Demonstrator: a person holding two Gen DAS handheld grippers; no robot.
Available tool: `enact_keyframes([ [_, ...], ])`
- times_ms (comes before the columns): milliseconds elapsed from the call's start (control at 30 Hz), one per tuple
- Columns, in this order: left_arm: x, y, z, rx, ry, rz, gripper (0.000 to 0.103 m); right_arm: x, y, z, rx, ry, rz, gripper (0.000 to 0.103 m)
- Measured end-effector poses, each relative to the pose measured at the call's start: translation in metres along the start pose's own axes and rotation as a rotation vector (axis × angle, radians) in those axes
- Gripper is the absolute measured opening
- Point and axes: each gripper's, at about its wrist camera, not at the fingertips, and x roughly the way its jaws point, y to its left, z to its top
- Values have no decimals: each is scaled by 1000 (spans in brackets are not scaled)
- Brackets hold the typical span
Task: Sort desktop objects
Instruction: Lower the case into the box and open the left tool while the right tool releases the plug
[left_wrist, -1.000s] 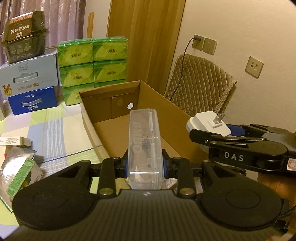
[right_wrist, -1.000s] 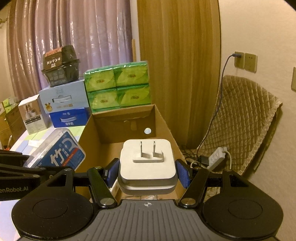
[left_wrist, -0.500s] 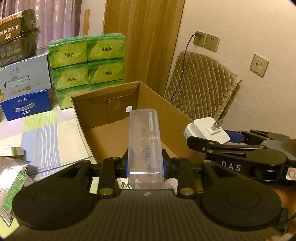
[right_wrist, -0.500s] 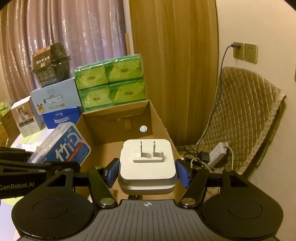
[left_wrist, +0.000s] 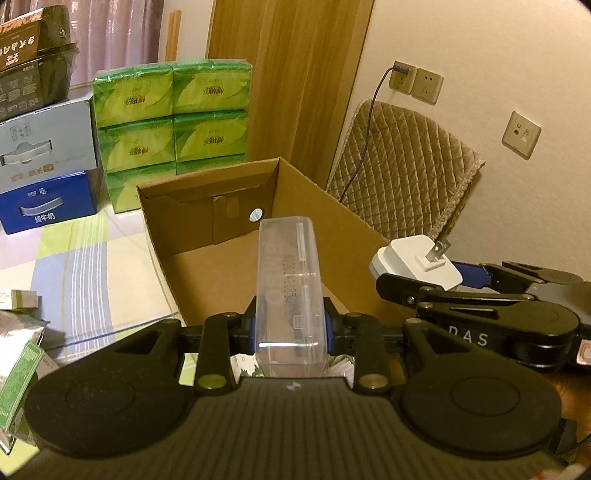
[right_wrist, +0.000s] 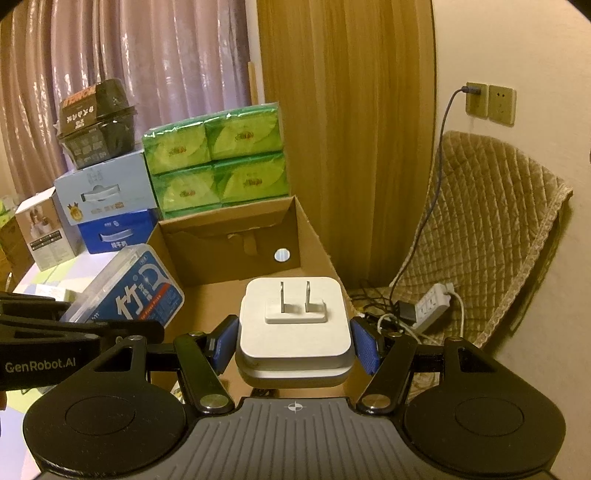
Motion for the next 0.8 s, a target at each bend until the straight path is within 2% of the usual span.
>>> enact_keyframes([
  [100, 3, 0, 2, 2, -5, 0, 26, 1, -1, 2, 6, -3, -5, 62],
  [133, 4, 0, 3, 3, -8, -1, 30, 2, -1, 2, 6, -2, -6, 62],
  [200, 5, 3, 6, -4, -17, 4, 45, 4, 0, 2, 4, 2, -7, 62],
  [600, -24, 40, 0, -80, -77, 54, 45, 14, 9, -1, 3, 21, 9, 62],
  [700, -32, 50, -5, -107, -80, 67, 45, 18, 14, 6, 10, 2, 36, 63],
  [733, -34, 53, -7, -112, -78, 71, 45, 19, 14, 9, 12, -11, 51, 66],
  [767, -38, 56, -10, -115, -79, 75, 45, 20, 15, 13, 14, -20, 53, 75],
  [800, -41, 58, -13, -117, -79, 79, 46, 18, 16, 18, 21, -37, 49, 81],
])
